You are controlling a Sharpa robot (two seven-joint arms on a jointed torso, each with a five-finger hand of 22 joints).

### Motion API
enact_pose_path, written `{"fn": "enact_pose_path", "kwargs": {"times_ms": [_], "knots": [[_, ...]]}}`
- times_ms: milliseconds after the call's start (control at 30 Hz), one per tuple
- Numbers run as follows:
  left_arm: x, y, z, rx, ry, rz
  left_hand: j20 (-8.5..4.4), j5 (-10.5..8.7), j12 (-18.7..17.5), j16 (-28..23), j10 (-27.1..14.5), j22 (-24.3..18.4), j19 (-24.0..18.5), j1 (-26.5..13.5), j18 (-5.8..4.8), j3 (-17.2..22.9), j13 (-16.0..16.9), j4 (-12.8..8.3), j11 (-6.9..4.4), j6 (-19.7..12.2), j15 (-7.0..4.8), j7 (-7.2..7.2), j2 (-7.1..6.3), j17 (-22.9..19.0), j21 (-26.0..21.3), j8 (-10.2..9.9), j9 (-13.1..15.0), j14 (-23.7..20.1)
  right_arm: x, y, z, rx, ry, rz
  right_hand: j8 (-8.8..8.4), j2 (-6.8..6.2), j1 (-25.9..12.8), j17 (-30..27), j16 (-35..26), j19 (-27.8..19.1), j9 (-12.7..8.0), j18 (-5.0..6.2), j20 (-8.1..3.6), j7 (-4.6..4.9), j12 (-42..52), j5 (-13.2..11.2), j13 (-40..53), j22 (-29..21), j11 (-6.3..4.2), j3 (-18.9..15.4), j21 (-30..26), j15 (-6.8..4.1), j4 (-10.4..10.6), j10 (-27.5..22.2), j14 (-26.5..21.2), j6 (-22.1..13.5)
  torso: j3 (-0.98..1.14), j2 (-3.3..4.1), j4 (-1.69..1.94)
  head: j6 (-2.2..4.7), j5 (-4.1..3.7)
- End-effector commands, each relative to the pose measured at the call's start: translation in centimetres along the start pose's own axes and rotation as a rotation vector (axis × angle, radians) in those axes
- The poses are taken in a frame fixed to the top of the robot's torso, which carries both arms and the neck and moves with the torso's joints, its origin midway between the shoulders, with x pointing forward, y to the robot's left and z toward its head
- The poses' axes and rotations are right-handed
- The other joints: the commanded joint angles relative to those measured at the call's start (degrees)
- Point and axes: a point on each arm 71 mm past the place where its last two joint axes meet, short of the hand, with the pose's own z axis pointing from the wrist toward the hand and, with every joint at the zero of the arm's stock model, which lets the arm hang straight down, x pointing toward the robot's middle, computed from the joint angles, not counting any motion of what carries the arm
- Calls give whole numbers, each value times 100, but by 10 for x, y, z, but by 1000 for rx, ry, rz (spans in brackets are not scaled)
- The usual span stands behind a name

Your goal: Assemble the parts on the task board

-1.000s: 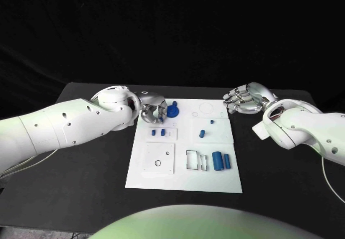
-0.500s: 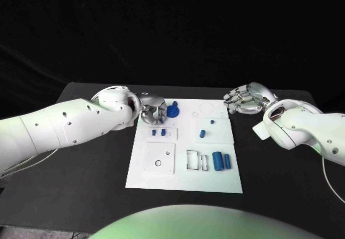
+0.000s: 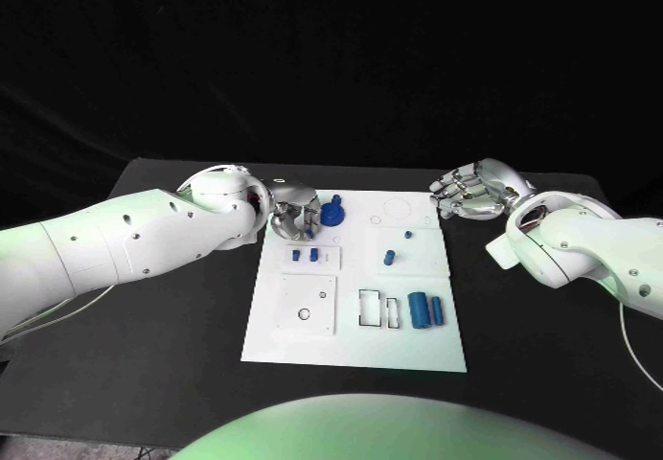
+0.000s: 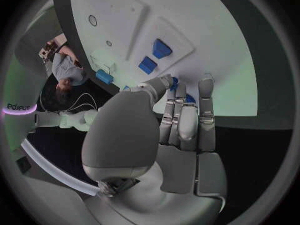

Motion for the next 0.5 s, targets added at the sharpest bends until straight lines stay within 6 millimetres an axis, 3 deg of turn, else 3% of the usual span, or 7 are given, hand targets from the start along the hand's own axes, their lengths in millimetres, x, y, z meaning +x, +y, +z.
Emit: {"fn": "enact_pose_path", "kwargs": {"times_ms": [33,500], "knots": [[4,-3,1,16,34,-10,-1,3,-26,-19,50,199,-34,-50,4,-1,3,-25,8,20,9,2,1,-10,-26,-13,9,-34,1,1,0,-11,8,-4,21,35,-28,-7,-20,10,-8,64,34,92,-15,21,-5,-6,26,11,-38,20,-32,-19,-1,-31,2,-1,2,1,0],[5,-2,0,9,52,-12,20,30,-106,-22,1,180,-101,-162,7,-44,-8,-15,36,28,38,10,-47,-55,-91,-61,28,-78,1,0,0,-9,8,-3,21,35,-28,-7,-20,10,-8,64,34,92,-15,21,-5,-6,26,11,-38,20,-32,-19,-1,-31,3,1,3,1,2]]}}
